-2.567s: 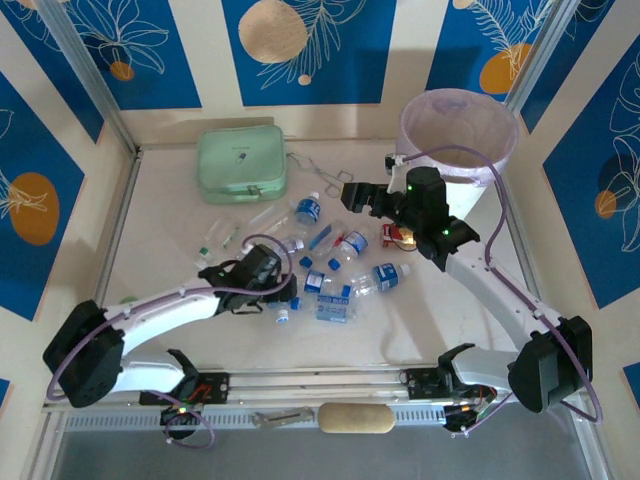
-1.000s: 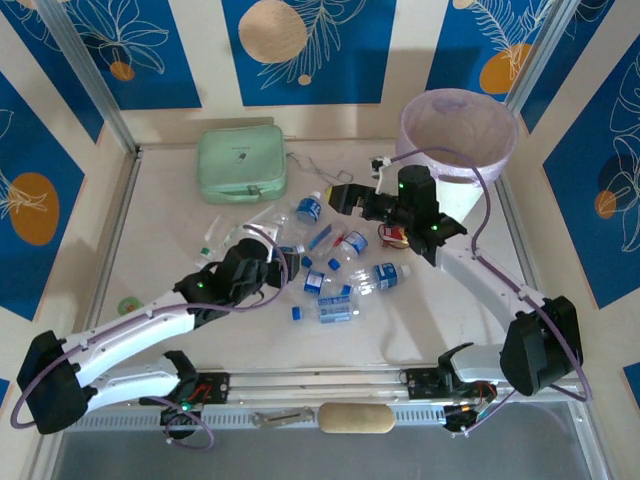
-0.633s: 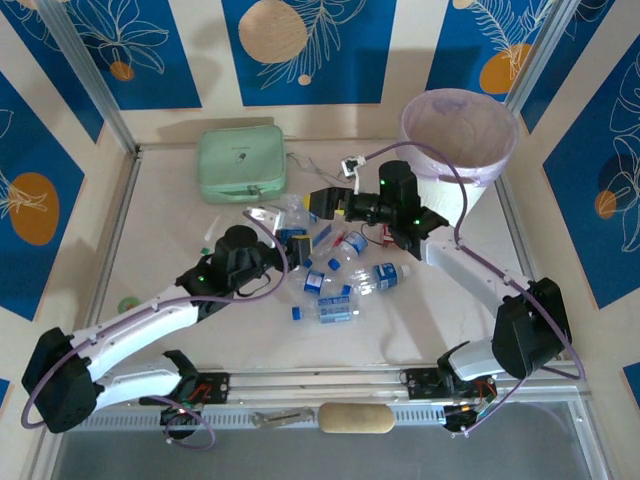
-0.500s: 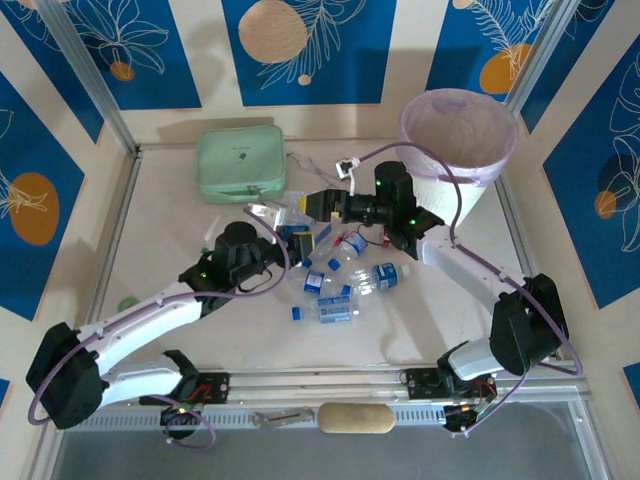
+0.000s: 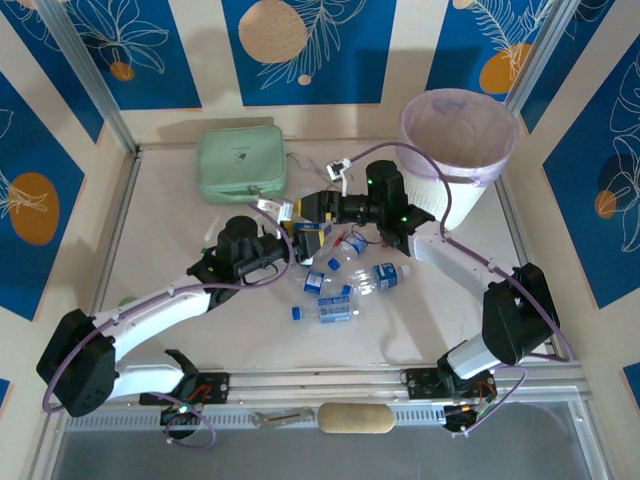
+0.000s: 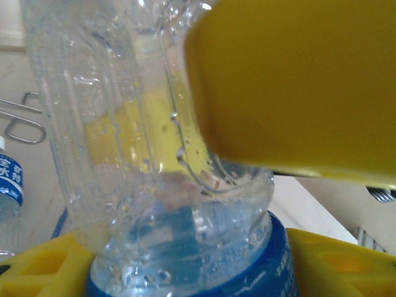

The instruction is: Put the plastic bottles in the bin

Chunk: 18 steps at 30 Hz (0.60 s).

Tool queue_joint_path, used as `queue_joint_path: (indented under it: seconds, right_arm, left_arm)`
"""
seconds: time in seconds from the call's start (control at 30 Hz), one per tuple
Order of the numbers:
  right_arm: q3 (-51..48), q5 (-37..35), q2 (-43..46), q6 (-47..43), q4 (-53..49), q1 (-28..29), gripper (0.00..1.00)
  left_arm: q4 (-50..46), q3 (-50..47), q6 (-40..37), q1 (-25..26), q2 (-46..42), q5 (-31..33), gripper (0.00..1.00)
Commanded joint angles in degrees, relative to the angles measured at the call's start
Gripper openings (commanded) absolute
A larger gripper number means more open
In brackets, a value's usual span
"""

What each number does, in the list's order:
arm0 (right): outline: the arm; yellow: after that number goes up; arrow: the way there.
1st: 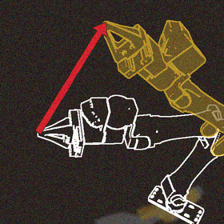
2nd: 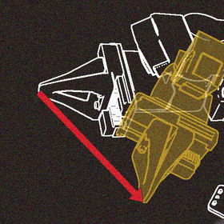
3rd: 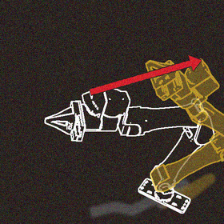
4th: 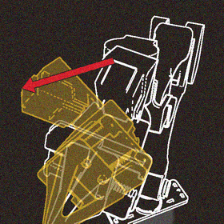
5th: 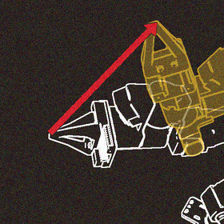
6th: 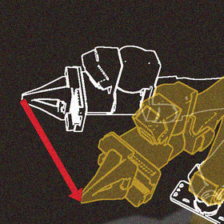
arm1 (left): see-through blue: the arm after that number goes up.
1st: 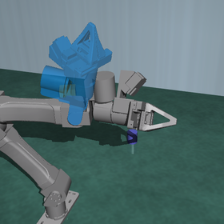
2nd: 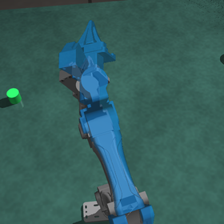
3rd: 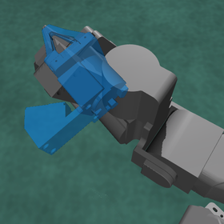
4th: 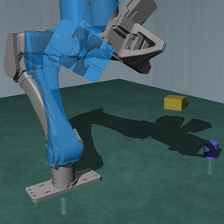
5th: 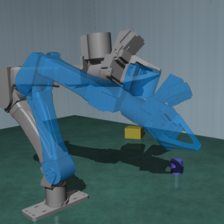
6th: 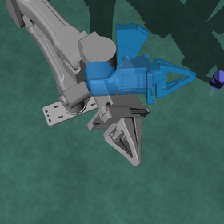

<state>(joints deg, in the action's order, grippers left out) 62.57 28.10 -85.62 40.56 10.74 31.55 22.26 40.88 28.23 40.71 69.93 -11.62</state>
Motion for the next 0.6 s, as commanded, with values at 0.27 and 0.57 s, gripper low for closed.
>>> queue_joint_path:
  seconds: [0.27,0.57]
  right_arm:
    - [2.4,1.6,-0.4,-0.8,-0.7,0.3,0.54]
    - [2.7,-0.4,0.2,-2.0,-2.8,-0.8,0.52]
  left_arm:
    - [2.5,1.9,1.0,-0.6,0.2,-2.3,0.52]
    - [1.4,-0.3,3.8,-3.4,-3.0,-1.2,0.99]
